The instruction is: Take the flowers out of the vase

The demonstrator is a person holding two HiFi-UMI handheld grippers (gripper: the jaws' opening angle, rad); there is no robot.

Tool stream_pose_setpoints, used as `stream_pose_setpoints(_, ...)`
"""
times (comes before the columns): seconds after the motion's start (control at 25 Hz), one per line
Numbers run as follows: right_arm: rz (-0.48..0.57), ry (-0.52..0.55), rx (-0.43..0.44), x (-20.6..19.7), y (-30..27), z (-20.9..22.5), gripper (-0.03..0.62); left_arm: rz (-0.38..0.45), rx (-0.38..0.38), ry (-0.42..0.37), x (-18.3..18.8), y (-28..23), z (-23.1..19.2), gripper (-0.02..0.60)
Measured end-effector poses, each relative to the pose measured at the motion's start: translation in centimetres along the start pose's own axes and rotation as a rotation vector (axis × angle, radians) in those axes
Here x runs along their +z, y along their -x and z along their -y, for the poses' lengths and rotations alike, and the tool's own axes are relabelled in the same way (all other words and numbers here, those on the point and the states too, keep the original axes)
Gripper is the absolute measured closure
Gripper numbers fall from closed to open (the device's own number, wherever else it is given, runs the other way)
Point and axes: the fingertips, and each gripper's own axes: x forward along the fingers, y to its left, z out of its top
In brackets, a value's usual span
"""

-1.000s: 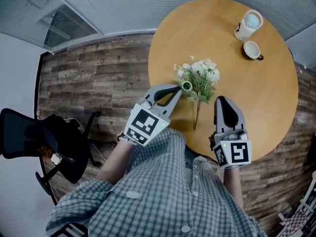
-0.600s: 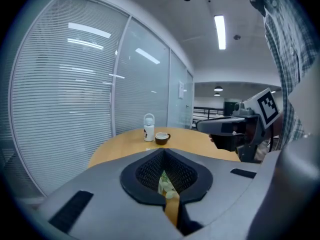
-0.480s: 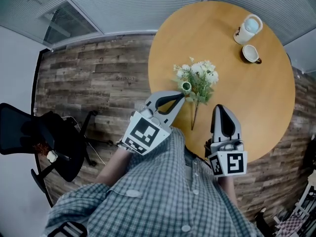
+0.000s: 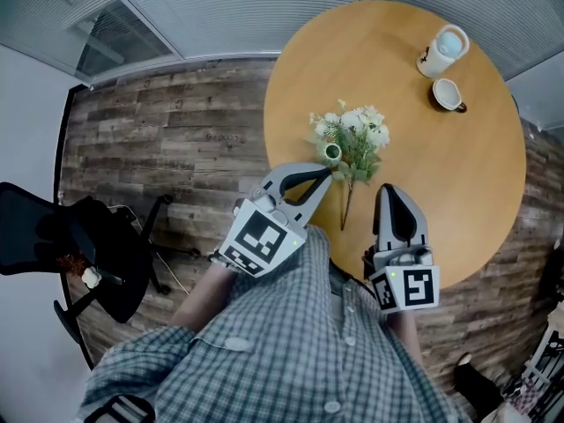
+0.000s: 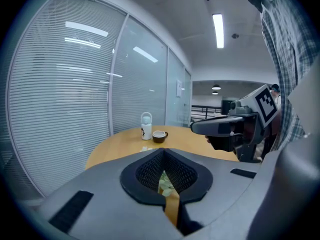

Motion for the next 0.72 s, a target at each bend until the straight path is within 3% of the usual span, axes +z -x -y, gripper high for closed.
stream_pose_setpoints(0.72,-0.032,0.023,0.036,-0.54,-0.33,-0.77,0.585,-0.007,-0.034,-0.009,-0.10,-0.60,0.75,0.574)
